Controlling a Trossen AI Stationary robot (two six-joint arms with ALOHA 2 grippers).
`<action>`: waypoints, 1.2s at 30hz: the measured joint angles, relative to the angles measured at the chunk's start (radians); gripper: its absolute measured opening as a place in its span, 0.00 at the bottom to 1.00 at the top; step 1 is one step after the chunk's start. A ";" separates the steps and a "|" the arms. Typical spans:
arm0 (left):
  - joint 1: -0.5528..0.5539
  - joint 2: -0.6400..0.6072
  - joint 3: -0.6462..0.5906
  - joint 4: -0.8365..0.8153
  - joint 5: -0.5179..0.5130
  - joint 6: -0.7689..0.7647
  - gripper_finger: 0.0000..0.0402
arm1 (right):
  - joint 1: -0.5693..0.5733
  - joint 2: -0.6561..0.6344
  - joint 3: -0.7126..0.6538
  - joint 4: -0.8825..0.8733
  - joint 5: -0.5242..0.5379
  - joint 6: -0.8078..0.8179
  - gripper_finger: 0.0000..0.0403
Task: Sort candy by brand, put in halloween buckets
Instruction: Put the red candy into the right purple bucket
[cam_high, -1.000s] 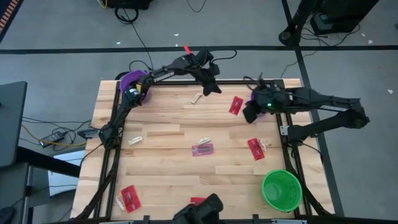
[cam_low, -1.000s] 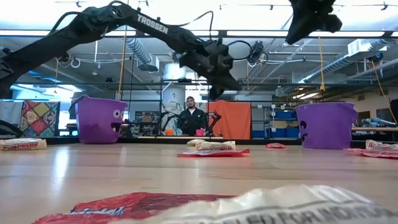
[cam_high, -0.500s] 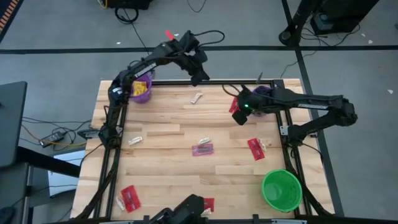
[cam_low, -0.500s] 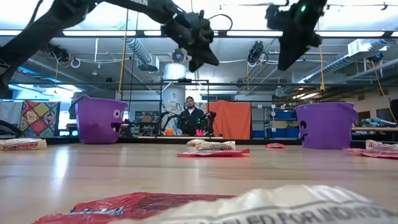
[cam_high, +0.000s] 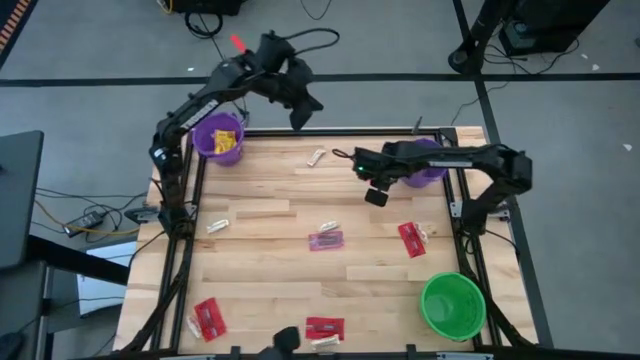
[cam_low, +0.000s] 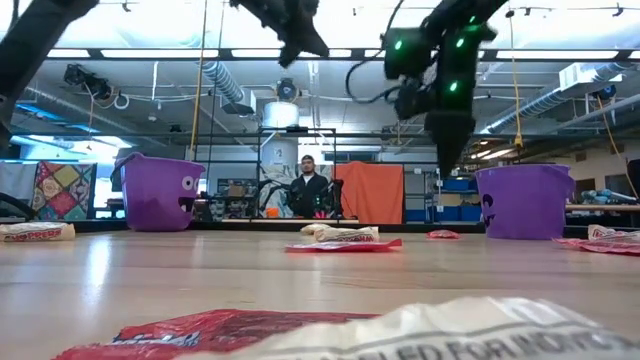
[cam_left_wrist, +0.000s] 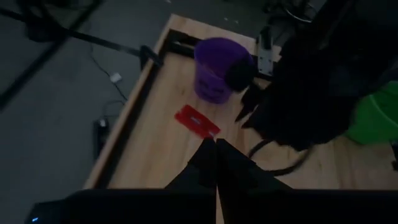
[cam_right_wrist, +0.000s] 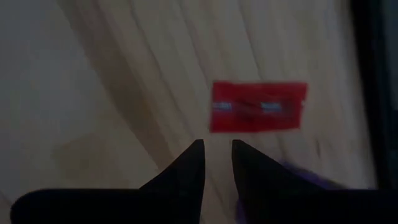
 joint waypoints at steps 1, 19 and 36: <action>-0.001 -0.018 0.000 -0.006 -0.019 -0.001 0.00 | -0.008 0.021 0.000 0.027 -0.010 -0.014 0.23; -0.078 -0.074 -0.014 -0.108 -0.055 -0.087 0.01 | -0.141 0.297 0.000 0.114 -0.044 -0.248 0.38; -0.085 -0.144 -0.235 -0.003 -0.027 -0.242 0.01 | -0.177 0.315 0.000 0.137 -0.126 -0.249 0.04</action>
